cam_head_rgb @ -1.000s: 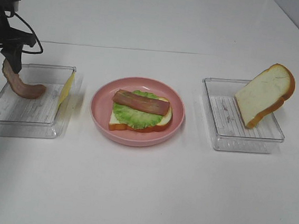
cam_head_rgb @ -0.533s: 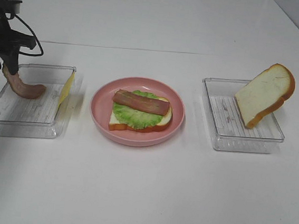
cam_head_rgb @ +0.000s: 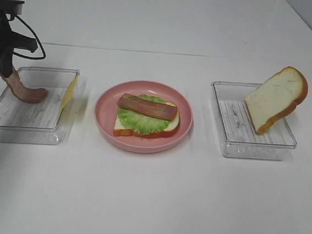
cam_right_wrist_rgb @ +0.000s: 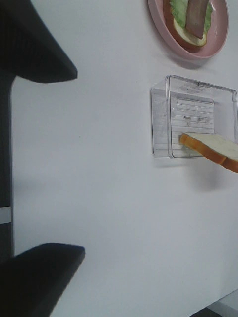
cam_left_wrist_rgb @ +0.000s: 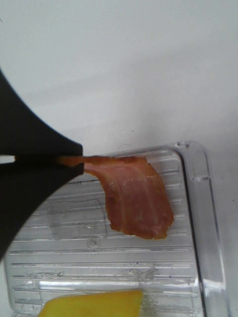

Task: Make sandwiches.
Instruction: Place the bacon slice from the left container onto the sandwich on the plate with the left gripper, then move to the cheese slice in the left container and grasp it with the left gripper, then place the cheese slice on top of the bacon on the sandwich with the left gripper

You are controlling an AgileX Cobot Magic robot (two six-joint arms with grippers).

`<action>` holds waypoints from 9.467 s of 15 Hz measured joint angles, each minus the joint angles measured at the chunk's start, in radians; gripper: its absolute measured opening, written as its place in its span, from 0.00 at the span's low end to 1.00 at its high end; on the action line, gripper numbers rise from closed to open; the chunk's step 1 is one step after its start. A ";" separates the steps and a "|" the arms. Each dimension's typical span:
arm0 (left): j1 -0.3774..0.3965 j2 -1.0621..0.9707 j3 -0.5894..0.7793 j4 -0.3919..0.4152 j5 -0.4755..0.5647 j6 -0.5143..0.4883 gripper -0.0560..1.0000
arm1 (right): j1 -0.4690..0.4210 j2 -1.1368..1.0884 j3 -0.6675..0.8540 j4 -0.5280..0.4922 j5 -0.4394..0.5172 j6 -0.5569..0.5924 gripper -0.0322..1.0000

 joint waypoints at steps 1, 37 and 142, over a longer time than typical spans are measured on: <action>0.000 0.000 0.000 -0.002 0.000 0.000 0.05 | 0.000 0.000 0.000 0.000 0.000 0.000 0.85; -0.490 0.063 -0.186 -0.523 -0.167 0.000 0.05 | 0.000 0.000 0.000 0.000 0.000 0.000 0.85; -0.343 -0.112 -0.021 -0.576 0.015 0.161 0.05 | 0.000 0.000 0.000 0.000 0.000 0.000 0.85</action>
